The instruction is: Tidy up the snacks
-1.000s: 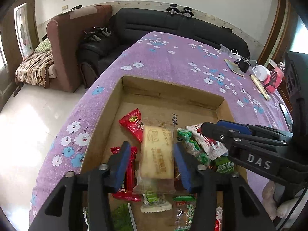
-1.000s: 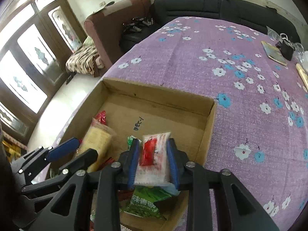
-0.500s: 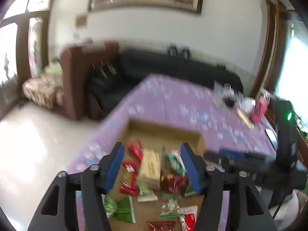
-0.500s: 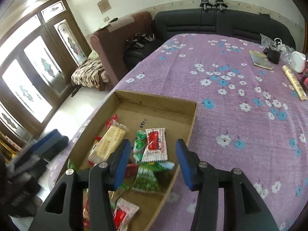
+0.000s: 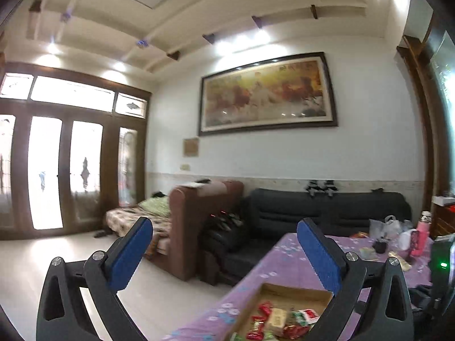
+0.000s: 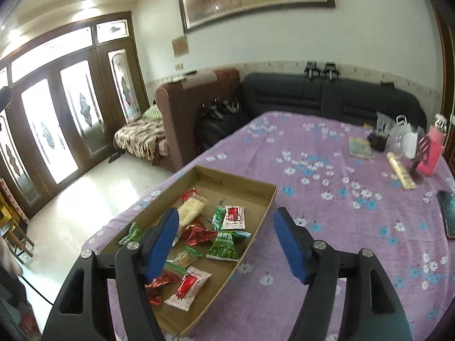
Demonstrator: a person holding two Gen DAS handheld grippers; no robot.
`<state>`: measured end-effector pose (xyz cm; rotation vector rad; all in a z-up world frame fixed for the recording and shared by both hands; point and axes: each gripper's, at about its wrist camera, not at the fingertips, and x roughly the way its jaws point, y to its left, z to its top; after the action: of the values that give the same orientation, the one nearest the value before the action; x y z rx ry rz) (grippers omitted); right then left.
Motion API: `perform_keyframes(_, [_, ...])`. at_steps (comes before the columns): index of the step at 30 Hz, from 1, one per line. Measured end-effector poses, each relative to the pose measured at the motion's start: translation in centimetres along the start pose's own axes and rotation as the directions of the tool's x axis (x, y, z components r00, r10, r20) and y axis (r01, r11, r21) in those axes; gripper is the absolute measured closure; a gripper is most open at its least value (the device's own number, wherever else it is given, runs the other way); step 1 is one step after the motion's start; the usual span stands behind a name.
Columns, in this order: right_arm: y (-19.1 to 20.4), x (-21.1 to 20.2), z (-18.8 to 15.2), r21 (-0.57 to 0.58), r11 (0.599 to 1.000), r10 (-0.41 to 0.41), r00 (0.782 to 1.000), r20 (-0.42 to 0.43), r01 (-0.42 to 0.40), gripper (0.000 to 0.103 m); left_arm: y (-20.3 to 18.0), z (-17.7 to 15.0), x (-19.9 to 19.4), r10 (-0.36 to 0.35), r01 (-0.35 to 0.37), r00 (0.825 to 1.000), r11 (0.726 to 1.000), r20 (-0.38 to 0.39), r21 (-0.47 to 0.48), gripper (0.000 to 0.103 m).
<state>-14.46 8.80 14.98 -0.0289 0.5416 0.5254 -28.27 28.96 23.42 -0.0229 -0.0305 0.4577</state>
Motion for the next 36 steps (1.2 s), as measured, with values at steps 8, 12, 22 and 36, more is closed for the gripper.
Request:
perform_keyframes(8, [2.6, -5.2, -2.6, -0.126, 0.991, -0.028, 0.993, 0.114, 0.042, 0.021, 2.5, 1.7, -5.7, 0.156, -0.158, 0.982, 0.988, 0.102, 0.003, 0.0])
perform_keyframes(12, [3.5, -7.0, -3.9, -0.129, 0.989, -0.046, 0.986, 0.163, 0.067, 0.014, 2.7, 1.5, -6.4, 0.064, -0.064, 0.997, 0.998, 0.039, 0.005, 0.0])
perform_keyframes(22, [3.2, -7.3, -7.8, -0.087, 0.992, -0.08, 0.988, 0.132, 0.092, 0.008, 0.7, -4.6, -2.9, -0.182, 0.148, 0.934, 0.98, -0.307, -0.131, 0.0])
perform_keyframes(36, [3.4, -3.8, -12.4, -0.101, 0.992, -0.074, 0.997, -0.036, 0.07, 0.008, -4.6, -15.1, -0.9, -0.221, 0.171, 0.759, 0.975, -0.613, -0.139, 0.0])
